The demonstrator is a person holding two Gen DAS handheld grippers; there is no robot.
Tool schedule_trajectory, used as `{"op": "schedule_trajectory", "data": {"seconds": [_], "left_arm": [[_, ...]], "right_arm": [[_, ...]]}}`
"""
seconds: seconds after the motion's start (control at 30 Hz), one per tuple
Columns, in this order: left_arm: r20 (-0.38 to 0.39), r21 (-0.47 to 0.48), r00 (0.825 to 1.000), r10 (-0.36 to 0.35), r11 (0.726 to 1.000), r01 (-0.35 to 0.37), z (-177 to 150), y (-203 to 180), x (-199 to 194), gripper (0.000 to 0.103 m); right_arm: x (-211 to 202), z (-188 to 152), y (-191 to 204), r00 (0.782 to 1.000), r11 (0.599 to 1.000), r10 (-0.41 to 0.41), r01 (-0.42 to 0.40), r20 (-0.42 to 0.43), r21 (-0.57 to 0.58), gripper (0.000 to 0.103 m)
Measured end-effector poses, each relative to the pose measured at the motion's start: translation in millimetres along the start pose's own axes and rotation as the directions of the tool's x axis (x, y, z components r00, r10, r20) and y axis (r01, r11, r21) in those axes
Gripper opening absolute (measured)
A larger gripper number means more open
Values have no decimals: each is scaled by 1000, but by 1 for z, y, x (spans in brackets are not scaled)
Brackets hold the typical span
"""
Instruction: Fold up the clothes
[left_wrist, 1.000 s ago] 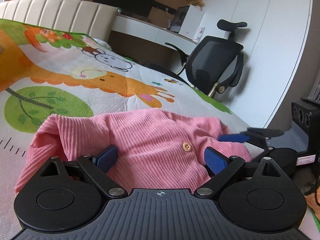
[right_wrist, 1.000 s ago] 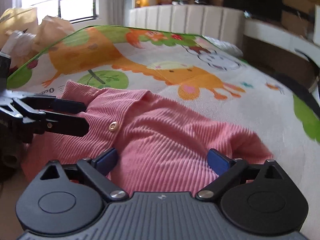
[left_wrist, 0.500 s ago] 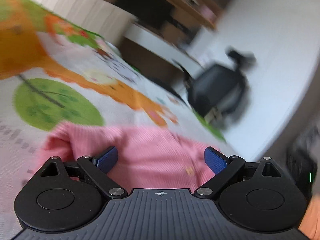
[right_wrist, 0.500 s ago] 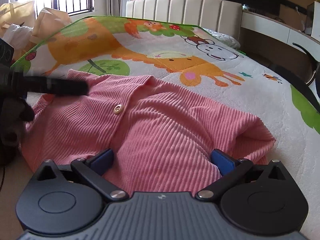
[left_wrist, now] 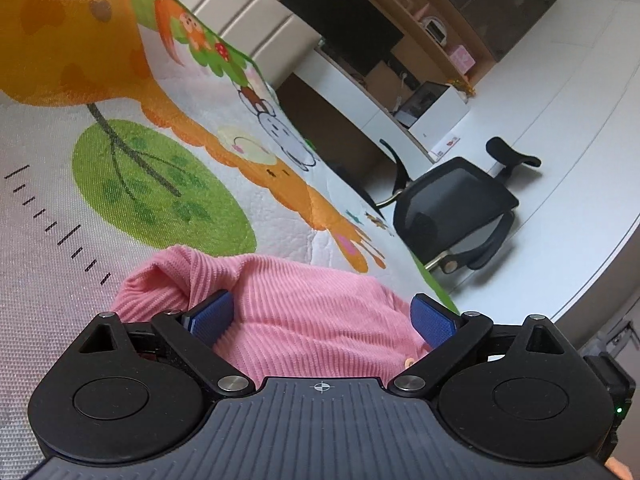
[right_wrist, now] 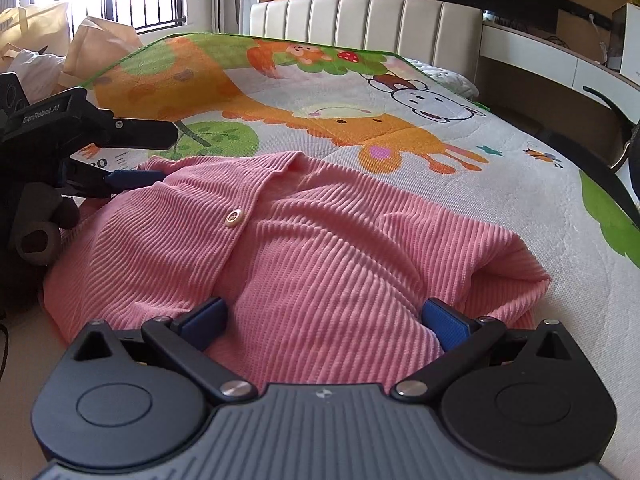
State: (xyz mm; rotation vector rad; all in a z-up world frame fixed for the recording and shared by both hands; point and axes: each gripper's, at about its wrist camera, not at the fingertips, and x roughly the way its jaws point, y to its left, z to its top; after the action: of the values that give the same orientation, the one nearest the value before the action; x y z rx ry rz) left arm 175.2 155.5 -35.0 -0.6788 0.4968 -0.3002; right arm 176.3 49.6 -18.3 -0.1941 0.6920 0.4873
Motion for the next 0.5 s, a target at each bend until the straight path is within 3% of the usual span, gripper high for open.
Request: {"op": "schedule_trajectory", "data": {"seconds": [0.3, 0.5], "left_arm": [[5, -23, 1000, -20, 1000, 21, 0, 5, -1, 99], [-19, 46, 999, 48, 998, -47, -4, -8, -6, 99]], "right_arm": [[0, -1, -1, 1000, 1000, 1, -1, 6, 8, 103], [0, -2, 1, 1000, 1000, -2, 2, 8, 11, 103]]}}
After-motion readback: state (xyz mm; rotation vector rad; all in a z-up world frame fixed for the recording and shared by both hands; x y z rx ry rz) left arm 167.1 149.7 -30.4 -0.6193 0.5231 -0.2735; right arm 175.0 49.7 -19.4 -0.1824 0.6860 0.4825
